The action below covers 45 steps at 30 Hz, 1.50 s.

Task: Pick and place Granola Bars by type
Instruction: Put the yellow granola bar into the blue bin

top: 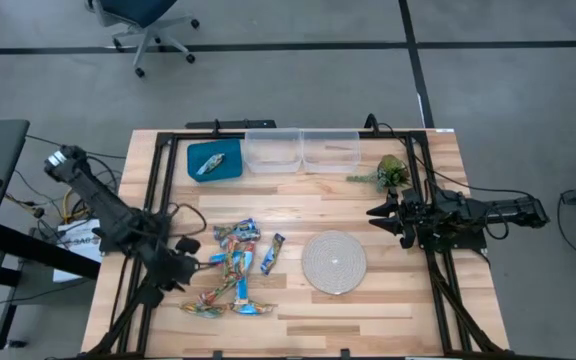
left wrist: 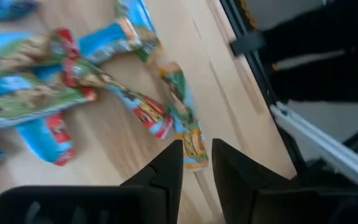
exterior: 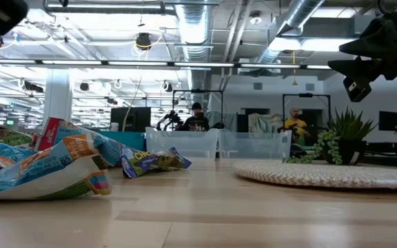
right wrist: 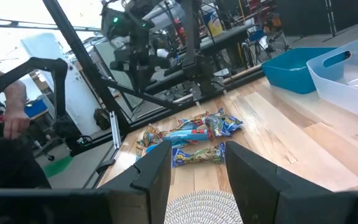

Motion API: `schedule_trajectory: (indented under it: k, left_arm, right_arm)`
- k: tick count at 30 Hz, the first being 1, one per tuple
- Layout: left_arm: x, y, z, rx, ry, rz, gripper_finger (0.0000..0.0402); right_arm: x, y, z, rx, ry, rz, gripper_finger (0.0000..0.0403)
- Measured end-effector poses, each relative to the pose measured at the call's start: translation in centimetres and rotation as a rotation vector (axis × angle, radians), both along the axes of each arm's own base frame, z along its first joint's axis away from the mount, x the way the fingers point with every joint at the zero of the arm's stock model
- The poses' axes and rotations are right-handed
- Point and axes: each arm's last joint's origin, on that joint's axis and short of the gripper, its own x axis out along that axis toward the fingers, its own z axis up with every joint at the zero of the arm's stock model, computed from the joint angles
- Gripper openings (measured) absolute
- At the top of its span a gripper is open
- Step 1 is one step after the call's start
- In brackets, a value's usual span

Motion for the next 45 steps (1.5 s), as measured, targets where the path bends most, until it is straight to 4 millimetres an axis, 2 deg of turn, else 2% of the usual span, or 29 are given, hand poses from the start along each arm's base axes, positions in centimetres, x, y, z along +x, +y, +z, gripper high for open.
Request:
schedule_trajectory:
  k: [8, 14, 20, 25, 37, 45]
  left_arm:
    - [0.3, -3.8, -2.5, 0.047, 0.070, -0.080, 0.0093]
    - [0.8, -5.4, -4.3, 0.083, 0.128, -0.071, 0.0125]
    - [1.5, -6.0, -5.9, 0.143, 0.169, 0.034, 0.0166]
    - [2.3, -6.7, -7.7, 0.178, 0.211, 0.111, 0.0184]
    - [3.6, -8.2, -11.2, 0.212, 0.262, 0.183, 0.0186]
    - [3.8, -8.2, -12.0, 0.232, 0.258, 0.211, 0.0174]
  right_arm:
    - [0.0, 0.0, 0.0, 0.000, 0.000, 0.000, 0.0142]
    - [0.0, 0.0, 0.0, 0.000, 0.000, 0.000, 0.0143]
    - [0.0, 0.0, 0.0, 0.000, 0.000, 0.000, 0.0142]
    - [0.0, 0.0, 0.0, 0.000, 0.000, 0.000, 0.0144]
    - [0.0, 0.0, 0.0, 0.000, 0.000, 0.000, 0.0144]
    - [0.0, 0.0, 0.0, 0.000, 0.000, 0.000, 0.0142]
